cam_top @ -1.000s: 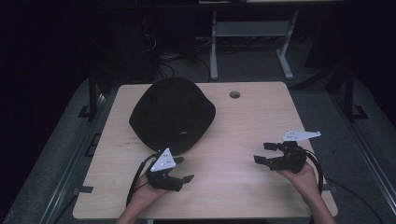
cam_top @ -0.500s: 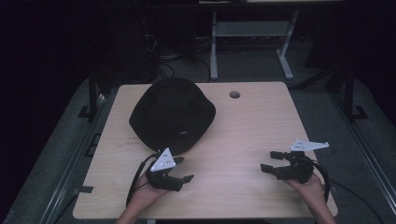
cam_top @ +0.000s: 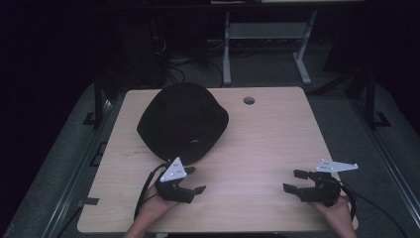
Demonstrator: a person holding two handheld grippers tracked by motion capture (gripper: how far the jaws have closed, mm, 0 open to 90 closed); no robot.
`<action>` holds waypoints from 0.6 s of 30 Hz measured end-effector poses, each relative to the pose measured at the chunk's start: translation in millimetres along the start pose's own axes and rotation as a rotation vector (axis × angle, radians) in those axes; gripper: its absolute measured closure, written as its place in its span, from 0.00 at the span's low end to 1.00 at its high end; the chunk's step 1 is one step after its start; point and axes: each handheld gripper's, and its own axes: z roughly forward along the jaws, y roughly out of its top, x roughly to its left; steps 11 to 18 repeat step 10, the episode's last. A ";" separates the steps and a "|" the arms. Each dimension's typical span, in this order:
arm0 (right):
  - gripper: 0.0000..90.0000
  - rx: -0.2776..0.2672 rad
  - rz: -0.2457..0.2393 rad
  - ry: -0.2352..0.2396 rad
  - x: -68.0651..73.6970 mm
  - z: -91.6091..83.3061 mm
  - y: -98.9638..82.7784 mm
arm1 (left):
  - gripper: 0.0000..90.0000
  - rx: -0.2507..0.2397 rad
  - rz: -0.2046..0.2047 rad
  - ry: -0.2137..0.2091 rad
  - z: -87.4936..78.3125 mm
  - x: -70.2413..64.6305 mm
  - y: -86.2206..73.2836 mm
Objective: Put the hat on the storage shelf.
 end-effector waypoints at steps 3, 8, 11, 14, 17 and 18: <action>0.20 -0.007 -0.004 -0.014 1.5 -4.1 -5.6 | 0.30 -0.004 -0.003 0.001 -0.2 -0.1 0.1; 0.20 -0.035 0.005 -0.032 7.5 -11.7 -16.8 | 0.30 -0.011 -0.008 -0.001 -0.3 0.2 0.6; 0.20 -0.042 0.016 -0.030 9.5 -13.5 -20.6 | 0.30 -0.011 -0.008 0.000 0.1 -0.5 1.0; 0.20 -0.042 0.016 -0.030 9.5 -13.5 -20.6 | 0.30 -0.011 -0.008 0.000 0.1 -0.5 1.0; 0.20 -0.042 0.016 -0.030 9.5 -13.5 -20.6 | 0.30 -0.011 -0.008 0.000 0.1 -0.5 1.0; 0.20 -0.042 0.016 -0.030 9.5 -13.5 -20.6 | 0.30 -0.011 -0.008 0.000 0.1 -0.5 1.0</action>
